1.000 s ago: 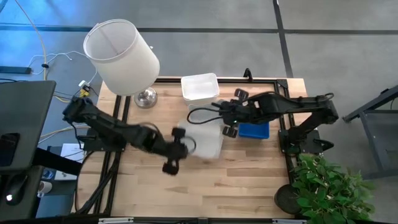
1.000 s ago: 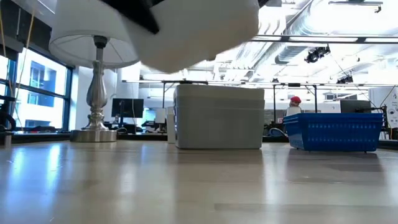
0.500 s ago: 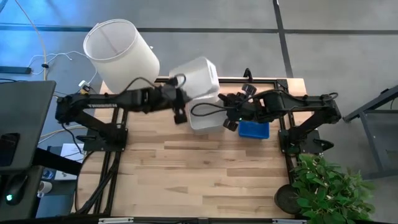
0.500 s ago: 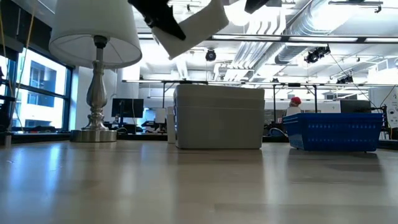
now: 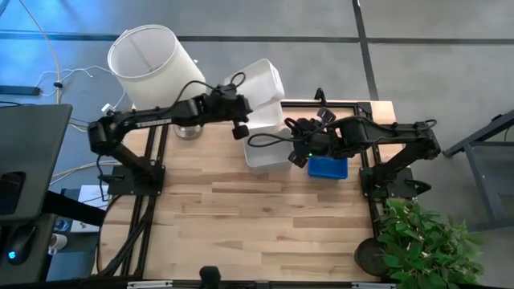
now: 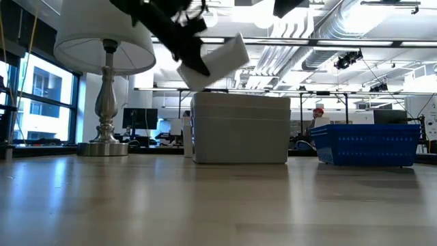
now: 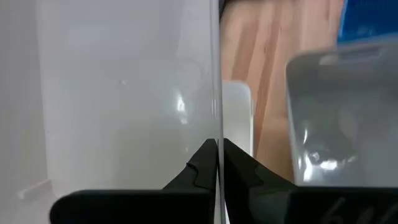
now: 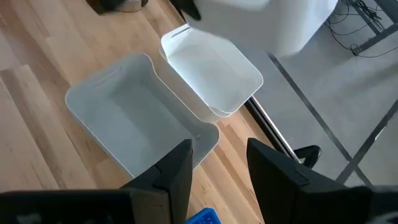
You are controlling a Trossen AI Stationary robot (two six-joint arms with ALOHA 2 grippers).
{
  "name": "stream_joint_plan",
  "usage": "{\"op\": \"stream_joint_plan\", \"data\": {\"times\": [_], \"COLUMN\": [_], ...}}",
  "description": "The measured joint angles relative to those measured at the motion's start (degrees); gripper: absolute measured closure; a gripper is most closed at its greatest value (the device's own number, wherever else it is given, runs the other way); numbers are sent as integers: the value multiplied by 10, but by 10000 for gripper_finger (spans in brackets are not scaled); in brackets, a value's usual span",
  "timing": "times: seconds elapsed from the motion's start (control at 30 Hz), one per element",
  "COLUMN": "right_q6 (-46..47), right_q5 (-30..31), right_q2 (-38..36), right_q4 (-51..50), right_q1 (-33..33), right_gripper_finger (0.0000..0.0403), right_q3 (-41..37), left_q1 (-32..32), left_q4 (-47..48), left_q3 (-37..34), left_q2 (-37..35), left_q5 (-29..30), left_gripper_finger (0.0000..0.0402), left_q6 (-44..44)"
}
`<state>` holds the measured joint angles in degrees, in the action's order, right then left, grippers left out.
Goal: Stack baskets by color
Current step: Stack the bottom white bin into the top white bin
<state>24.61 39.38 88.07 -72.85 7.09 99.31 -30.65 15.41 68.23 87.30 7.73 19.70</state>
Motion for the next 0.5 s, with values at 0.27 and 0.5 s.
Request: {"op": "stream_joint_plan", "data": {"times": [0.27,0.5], "right_q6": [7,26], "right_q5": [-4,-4], "right_q2": [0,0], "right_q4": [-22,-48], "right_q1": [0,0], "right_gripper_finger": [265,265], "right_q3": [0,0], "left_q1": [-13,-13], "left_q4": [38,154], "left_q3": [43,119], "left_q2": [89,139], "left_q5": [-2,-4], "left_gripper_finger": [401,401], "left_q6": [30,26]}}
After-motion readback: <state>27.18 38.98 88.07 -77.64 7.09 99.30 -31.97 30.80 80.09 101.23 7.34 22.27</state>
